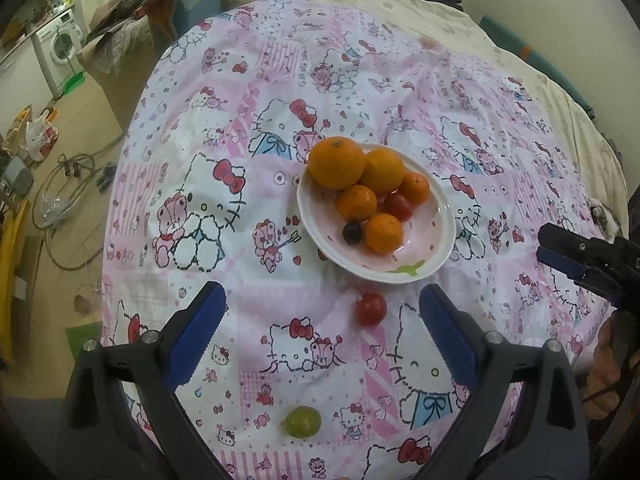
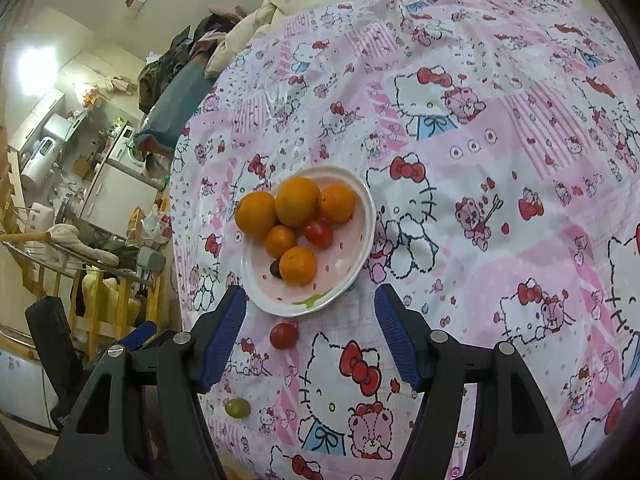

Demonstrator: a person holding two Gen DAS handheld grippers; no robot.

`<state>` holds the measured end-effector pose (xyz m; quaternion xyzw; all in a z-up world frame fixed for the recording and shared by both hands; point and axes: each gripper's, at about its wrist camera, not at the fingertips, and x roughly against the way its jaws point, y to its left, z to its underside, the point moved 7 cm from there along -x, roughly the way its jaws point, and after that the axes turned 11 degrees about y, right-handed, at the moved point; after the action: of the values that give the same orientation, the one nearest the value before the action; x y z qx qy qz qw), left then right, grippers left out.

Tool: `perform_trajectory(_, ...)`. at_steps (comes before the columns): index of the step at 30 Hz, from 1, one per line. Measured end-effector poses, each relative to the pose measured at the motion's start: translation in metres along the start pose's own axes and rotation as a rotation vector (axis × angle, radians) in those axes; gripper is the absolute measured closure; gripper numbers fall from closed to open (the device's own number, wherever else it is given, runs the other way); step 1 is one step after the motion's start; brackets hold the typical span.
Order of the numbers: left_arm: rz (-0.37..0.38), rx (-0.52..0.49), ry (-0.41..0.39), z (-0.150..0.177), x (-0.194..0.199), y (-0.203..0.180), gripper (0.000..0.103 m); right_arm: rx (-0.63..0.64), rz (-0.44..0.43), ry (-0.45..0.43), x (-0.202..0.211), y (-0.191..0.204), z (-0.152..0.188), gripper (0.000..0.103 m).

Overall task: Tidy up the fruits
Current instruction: 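Pull both open tools back from the plate, then grasp the last red cherry tomato with the right tool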

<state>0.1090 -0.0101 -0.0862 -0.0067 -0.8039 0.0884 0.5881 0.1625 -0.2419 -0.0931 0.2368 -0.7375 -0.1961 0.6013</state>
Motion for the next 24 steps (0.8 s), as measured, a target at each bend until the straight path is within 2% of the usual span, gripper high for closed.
perform_trajectory(4,-0.002,0.022,0.012,0.003,-0.006,0.009,0.007,-0.011,-0.004,0.048,-0.015,-0.002,0.006,0.034)
perform_trajectory(9,-0.011,0.08,0.023,0.006,-0.009,0.028,0.007,-0.044,-0.031,0.153,-0.045,-0.005,0.018,0.034)
perform_trajectory(13,0.011,0.129,0.045,0.008,-0.013,0.04,0.007,-0.048,-0.051,0.239,-0.076,0.006,0.027,0.034)
perform_trajectory(19,0.01,0.126,0.047,0.012,-0.009,0.049,0.007,0.043,0.049,0.338,-0.131,0.033,0.039,0.035)
perform_trajectory(24,-0.003,0.116,0.049,0.017,-0.01,0.059,0.007,0.111,0.148,0.368,-0.164,0.048,0.042,0.047)
